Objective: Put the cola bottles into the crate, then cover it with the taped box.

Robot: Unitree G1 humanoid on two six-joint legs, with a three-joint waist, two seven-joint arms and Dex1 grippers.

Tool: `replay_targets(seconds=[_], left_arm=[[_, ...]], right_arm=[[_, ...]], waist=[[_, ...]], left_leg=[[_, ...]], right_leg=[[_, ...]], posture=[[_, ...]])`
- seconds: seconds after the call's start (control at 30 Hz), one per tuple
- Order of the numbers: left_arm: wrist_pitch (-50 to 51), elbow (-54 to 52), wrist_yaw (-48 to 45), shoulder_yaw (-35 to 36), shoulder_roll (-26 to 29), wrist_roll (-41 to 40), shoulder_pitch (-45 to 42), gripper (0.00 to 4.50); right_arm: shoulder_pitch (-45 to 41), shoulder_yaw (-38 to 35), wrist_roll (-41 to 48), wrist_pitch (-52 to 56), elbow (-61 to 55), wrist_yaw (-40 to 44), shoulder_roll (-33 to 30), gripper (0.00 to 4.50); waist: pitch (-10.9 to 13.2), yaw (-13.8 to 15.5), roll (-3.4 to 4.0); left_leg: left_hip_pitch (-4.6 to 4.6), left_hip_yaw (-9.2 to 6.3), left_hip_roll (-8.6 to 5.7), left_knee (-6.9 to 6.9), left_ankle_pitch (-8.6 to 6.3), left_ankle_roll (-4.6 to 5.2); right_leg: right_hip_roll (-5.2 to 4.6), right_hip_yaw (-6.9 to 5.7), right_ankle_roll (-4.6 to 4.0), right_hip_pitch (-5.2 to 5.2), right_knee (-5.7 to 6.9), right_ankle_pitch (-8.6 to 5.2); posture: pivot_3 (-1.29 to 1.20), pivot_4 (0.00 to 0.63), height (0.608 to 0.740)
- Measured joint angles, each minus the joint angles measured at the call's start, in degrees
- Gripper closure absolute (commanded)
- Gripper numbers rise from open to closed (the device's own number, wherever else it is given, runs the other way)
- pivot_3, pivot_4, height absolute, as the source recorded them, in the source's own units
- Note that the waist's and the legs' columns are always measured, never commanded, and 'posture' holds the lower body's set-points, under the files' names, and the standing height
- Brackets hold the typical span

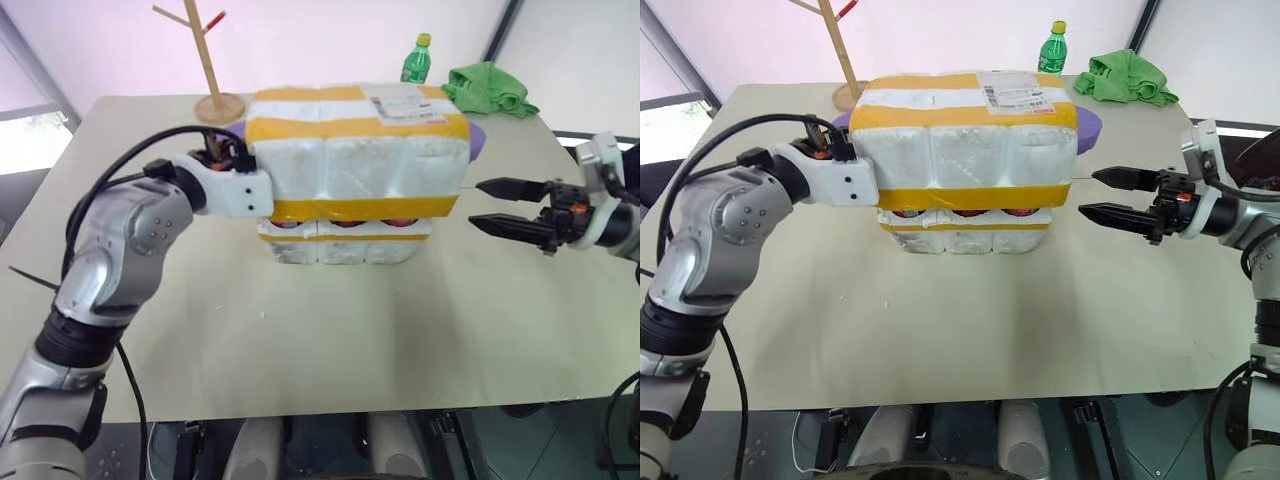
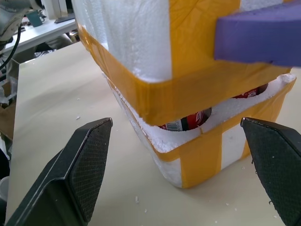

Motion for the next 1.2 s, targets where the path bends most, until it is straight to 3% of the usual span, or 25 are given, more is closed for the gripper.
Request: replay_targets(seconds=[0.33,0.97,1.2], left_arm=[[-6.21,0.53,2.82,-1.12,1.73,5.91,0.84,3.90],[-14.58,8.10,11.76,-1.64,0.57,8.63,3.55,3.90],[-16.28,9.41,10.58,-1.75,0.82,8.34,4.22,0.41]], right_arm=[[-1.08,0.61,-0.49,0.00,0.93,0.02,0.67,0.00],[-1.38,1.06,-1.14,0.00,1.17,-0.54,1.58,0.00],[-1.38,1.23,-1.61,-0.07,1.55,-0.49,1.65,0.00]], waist=[[0.00,-0.04,0.00],[-0.01,0.07,0.00],[-0.01,0.09,0.00]], left_leg=[[0.03,0.00,0.00,-0.01,0.00,0.00],[0.29,0.01,0.00,-0.02,0.00,0.00],[0.33,0.01,0.00,-0.03,0.00,0.00]], right_leg=[[0.00,0.01,0.00,0.02,-0.01,0.00],[0.00,0.01,0.00,0.27,0.00,0.00],[-0.01,0.01,-0.01,0.31,0.00,0.00]], posture=[[0.00,0.150,0.740],[0.00,0.150,0.740],[0.00,0.150,0.740]])
